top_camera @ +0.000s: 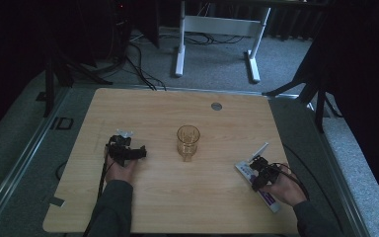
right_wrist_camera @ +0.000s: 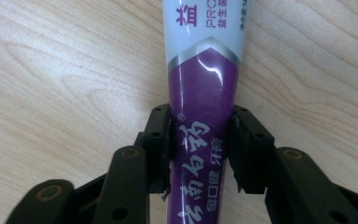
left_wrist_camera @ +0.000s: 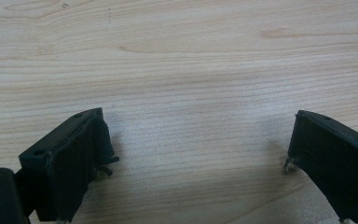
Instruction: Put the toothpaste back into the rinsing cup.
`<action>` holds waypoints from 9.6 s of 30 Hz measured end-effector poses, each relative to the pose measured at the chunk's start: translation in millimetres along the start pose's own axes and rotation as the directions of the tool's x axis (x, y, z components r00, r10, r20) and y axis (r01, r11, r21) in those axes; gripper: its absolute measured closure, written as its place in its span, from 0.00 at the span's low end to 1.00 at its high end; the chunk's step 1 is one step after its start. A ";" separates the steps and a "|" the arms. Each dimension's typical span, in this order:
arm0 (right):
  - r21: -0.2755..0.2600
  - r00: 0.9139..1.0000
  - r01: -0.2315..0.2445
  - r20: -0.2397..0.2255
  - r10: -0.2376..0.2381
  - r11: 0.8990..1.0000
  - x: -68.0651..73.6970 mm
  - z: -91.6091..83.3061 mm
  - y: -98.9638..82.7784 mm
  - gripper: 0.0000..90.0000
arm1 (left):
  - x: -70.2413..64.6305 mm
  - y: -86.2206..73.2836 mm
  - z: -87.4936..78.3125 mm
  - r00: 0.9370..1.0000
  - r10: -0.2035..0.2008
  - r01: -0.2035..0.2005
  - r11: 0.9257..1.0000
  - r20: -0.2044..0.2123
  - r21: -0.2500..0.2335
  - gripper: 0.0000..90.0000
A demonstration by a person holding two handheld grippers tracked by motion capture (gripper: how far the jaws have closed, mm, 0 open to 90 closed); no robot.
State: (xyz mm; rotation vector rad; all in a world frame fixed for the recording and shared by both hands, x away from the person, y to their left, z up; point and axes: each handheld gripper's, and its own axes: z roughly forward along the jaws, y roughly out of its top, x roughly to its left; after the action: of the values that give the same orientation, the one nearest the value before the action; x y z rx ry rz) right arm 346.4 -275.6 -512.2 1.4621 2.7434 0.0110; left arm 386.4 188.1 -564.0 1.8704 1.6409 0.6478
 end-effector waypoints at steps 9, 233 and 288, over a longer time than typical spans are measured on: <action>-0.014 1.000 0.014 0.005 -0.014 1.000 0.1 -4.8 -4.7 0.77 | 0.0 0.0 0.0 1.000 0.000 0.000 1.000 0.000 0.000 0.05; -0.868 0.991 -0.052 -0.106 -0.082 0.494 65.1 -129.0 141.1 0.83 | 0.1 0.1 0.1 1.000 0.000 0.000 1.000 0.000 0.000 0.05; -0.863 0.985 -0.015 -0.099 -0.139 0.504 97.3 -105.6 160.5 0.82 | 0.1 0.1 0.1 1.000 0.000 0.000 1.000 0.000 0.000 0.05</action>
State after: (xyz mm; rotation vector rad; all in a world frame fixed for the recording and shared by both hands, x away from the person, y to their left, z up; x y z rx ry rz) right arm 421.9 -104.4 -405.7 1.0348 2.2010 1.3493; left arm 386.6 188.2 -564.0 1.8707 1.6409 0.6476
